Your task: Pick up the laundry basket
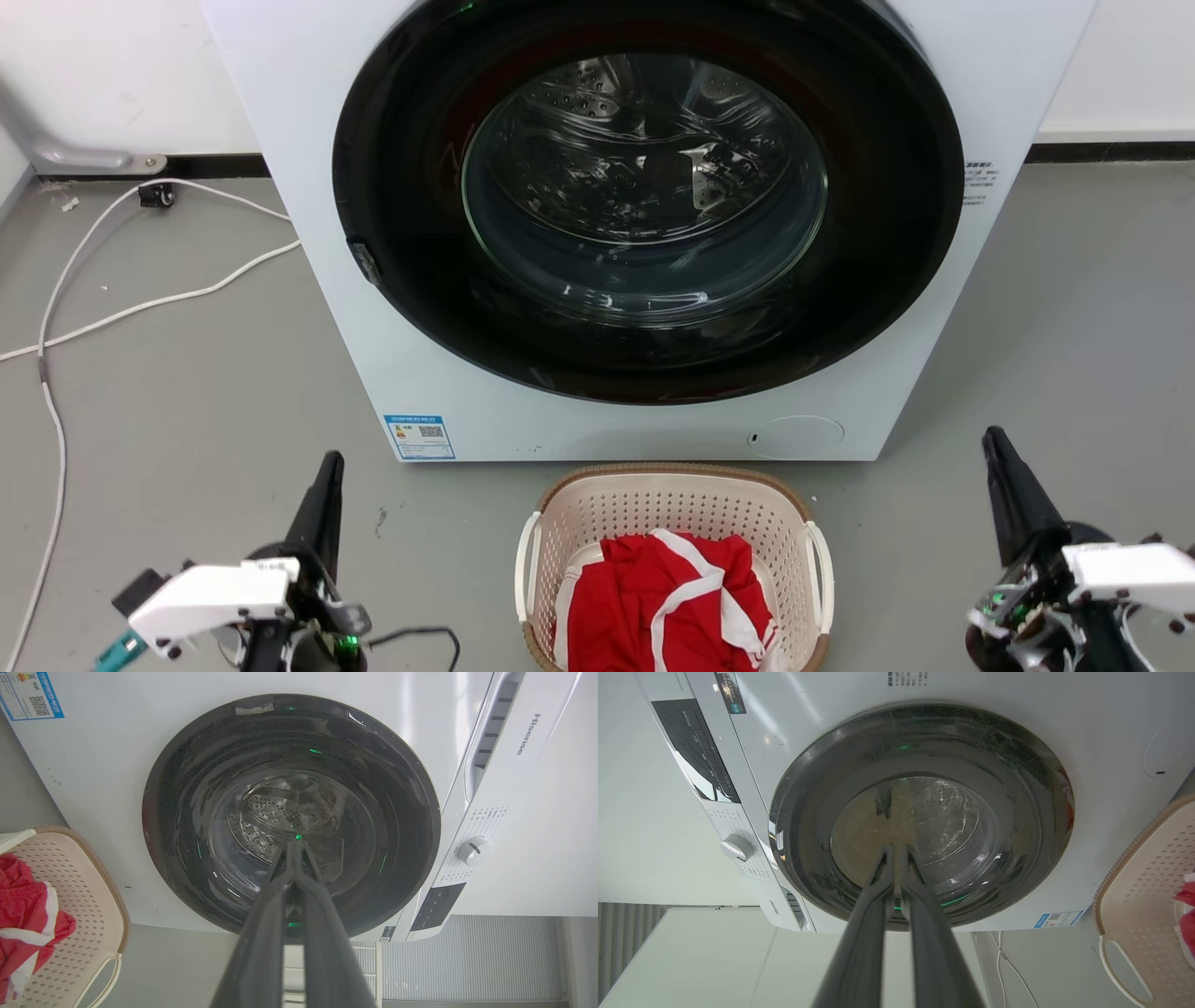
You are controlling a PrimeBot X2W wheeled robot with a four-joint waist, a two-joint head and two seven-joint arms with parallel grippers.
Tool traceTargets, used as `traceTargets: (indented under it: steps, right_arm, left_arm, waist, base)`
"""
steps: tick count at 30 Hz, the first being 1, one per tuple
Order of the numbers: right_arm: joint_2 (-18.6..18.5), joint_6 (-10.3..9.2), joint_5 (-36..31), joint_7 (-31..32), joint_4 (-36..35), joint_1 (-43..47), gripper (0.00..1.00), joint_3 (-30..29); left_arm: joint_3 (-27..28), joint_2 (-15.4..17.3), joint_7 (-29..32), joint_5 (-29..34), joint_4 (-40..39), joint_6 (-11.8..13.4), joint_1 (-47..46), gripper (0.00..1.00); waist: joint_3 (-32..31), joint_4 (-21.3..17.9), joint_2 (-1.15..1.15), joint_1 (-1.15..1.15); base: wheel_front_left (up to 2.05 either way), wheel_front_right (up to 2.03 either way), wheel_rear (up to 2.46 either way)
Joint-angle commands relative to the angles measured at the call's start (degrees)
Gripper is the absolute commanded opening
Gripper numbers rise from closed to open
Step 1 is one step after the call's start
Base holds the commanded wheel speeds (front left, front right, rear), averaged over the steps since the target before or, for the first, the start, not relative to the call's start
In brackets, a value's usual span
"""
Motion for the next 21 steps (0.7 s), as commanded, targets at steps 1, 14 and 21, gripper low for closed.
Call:
traceTargets:
  steps: [1, 14, 21]
  right_arm:
    - [0.0, -0.01, 0.0, 0.0, 0.6, 0.4, 1.0, 0.0]
    - [0.0, -0.01, -3.2, -3.7, 0.2, 2.8, 1.0, -0.2]
    - [0.0, -0.01, -10.2, -5.5, 0.5, 2.6, 1.0, -1.9]
  left_arm:
    - [-0.1, -0.1, 0.0, 0.0, 0.5, 0.0, 0.3, 1.0]
    - [0.1, -0.2, -3.7, 4.6, -0.7, 0.0, 2.9, 1.0]
    - [1.9, -0.2, -5.5, 9.3, -1.1, 0.5, 3.5, 1.0]
  waist:
    - [0.0, 0.0, 0.0, 0.0]
    - [-0.2, -0.1, 0.0, 0.0]
    - [-0.3, -0.2, 0.0, 0.0]
  base:
    - [0.0, 0.0, 0.0]
    - [0.0, 0.0, 0.0]
    - [0.0, 0.0, 0.0]
